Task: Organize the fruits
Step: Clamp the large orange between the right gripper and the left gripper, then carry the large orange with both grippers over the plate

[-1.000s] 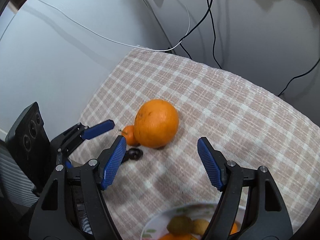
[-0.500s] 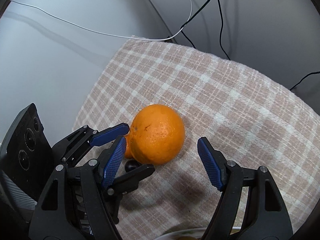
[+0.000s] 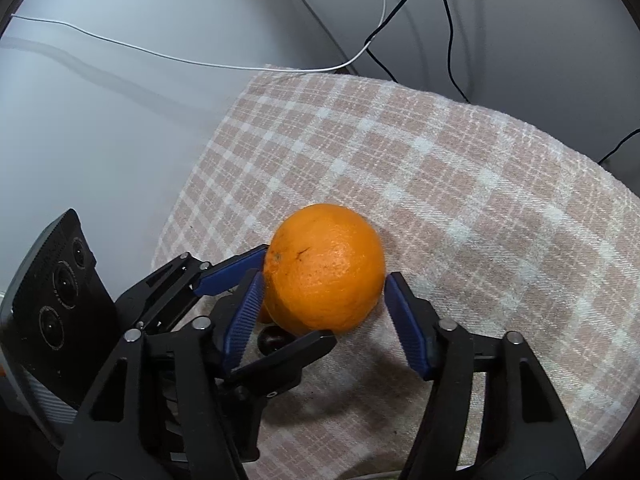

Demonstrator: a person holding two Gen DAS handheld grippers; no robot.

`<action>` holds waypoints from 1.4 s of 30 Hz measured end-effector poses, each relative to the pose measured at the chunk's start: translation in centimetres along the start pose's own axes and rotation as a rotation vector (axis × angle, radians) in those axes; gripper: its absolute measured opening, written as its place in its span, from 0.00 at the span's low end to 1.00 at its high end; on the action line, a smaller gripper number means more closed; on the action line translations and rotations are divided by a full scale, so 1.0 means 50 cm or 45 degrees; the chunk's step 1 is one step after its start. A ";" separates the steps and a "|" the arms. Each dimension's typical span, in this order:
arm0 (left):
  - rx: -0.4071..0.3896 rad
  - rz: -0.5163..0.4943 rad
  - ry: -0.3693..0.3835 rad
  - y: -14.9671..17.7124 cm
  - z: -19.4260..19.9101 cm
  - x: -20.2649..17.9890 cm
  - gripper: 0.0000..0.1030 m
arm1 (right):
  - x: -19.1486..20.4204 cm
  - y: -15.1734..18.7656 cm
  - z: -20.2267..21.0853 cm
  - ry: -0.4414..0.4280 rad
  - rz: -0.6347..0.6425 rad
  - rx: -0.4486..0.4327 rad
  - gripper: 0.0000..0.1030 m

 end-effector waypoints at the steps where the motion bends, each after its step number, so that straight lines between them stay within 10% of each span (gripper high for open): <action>1: -0.004 0.001 0.000 0.000 0.001 0.000 0.64 | 0.001 0.000 0.001 0.005 0.005 -0.002 0.63; 42: -0.177 -0.133 0.003 0.017 0.139 -0.147 0.56 | 0.044 0.080 0.178 0.058 0.080 -0.211 0.55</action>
Point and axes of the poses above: each gripper's, at about its wrist camera, not at the fingertips, and z roughly against the way its jaws point, x to its left, y to its underside, the point moved 8 cm from there along -z, roughly the way its jaws point, and after that the axes turned 4 degrees about z, right-handed, at the moved point
